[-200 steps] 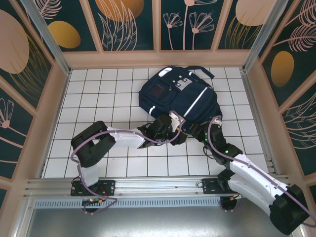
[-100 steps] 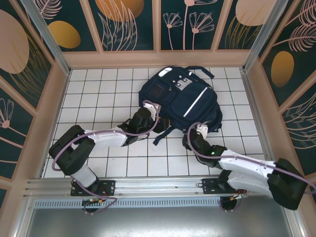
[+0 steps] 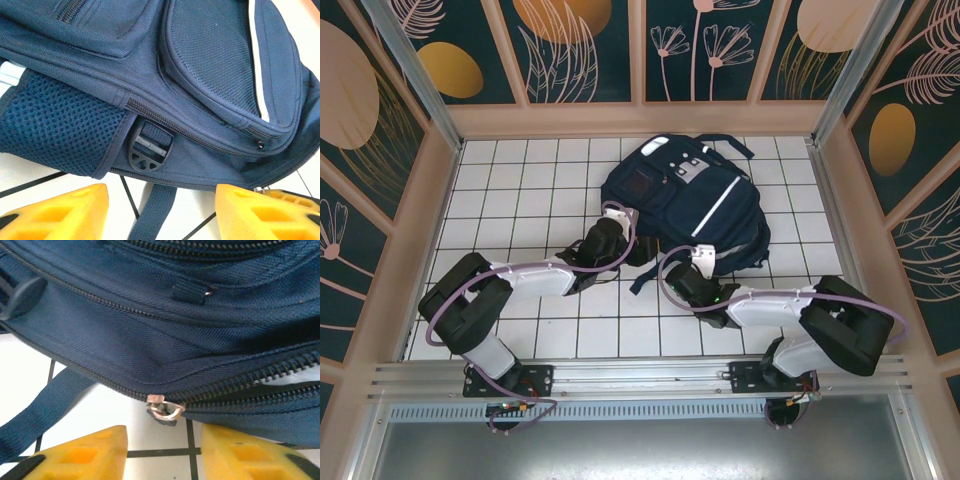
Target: Pack books, pencil case, and school supplies into a backpack
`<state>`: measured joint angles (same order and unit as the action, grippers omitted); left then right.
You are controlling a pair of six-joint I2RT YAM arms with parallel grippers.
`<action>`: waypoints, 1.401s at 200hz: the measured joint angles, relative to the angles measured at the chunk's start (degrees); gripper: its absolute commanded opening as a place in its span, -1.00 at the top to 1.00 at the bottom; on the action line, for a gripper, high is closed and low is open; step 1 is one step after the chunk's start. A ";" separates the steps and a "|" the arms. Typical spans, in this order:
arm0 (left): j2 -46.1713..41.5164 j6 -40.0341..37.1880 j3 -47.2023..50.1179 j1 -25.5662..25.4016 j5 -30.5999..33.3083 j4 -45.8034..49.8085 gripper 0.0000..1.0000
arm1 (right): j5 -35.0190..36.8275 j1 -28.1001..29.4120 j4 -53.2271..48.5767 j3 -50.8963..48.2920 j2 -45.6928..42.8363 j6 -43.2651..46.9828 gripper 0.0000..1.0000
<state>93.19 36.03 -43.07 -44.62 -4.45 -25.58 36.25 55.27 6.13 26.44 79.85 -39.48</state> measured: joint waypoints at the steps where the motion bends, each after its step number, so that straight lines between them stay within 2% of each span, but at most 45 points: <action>1: 0.02 0.07 0.00 0.00 0.00 0.00 -0.19 | 0.07 -0.02 0.15 0.00 0.09 -0.28 0.48; 8: 0.15 0.50 0.00 0.00 -0.48 -0.13 -0.20 | 0.39 -0.15 0.44 0.00 0.46 0.00 0.68; 13: 0.33 0.85 0.00 0.00 -0.81 -0.35 -0.21 | 0.59 -0.20 0.57 0.00 0.61 0.61 0.89; 18: 0.57 1.33 0.00 0.00 -1.27 -0.50 -0.21 | 0.83 -0.22 0.76 0.00 0.74 0.90 1.00; 32: 1.57 3.08 -0.04 0.00 -2.58 -1.14 -0.22 | 1.44 -0.31 1.31 0.00 0.76 0.85 1.00; 51: 4.15 7.28 -1.42 0.00 -3.74 0.24 -0.11 | 1.68 -0.31 1.38 0.00 0.76 1.25 1.00; 78: 7.76 14.40 -3.34 0.00 -6.25 1.33 -0.11 | 1.64 -0.31 1.44 -0.39 -0.35 1.49 1.00; 133: 13.25 27.43 -3.87 -0.02 -11.39 -6.25 -0.18 | 0.74 -0.31 3.15 -2.08 -3.58 2.10 1.00; 150: 16.02 29.94 -4.96 -0.02 -12.28 -8.33 -0.08 | 0.02 -0.31 3.69 -2.16 -3.58 2.12 1.00; 162: 17.53 31.52 -5.68 -0.07 -12.31 -8.98 0.08 | -0.31 -0.31 4.11 -2.36 -3.76 2.12 1.00; 175: 18.43 32.76 -6.43 -0.07 -12.24 -9.18 0.45 | -0.35 -0.31 4.17 -2.82 -4.44 2.12 1.00; 184: 18.75 33.03 -7.02 -0.07 -12.20 -9.33 0.61 | -0.33 -0.31 4.07 -3.15 -5.18 2.12 1.00; 197: 18.86 33.27 -7.76 -0.07 -11.69 -9.18 1.00 | -0.31 -0.33 3.96 -3.58 -6.64 2.12 1.00; 266: 17.22 32.59 -7.91 -0.15 -8.63 -5.84 1.00 | -0.17 -2.82 1.18 -8.44 -17.49 1.49 1.00; 273: 16.90 32.57 -7.91 -0.15 -8.57 -5.57 1.00 | -0.31 -2.84 1.01 -8.94 -18.40 1.46 0.79; 280: 16.61 32.54 -7.91 -0.15 -8.57 -5.33 1.00 | -0.39 -2.84 1.01 -9.33 -19.19 1.44 0.67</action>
<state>109.80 68.58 -50.98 -44.77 -13.02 -30.92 35.86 52.42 7.14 17.10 60.66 -38.04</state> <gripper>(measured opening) 0.066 0.063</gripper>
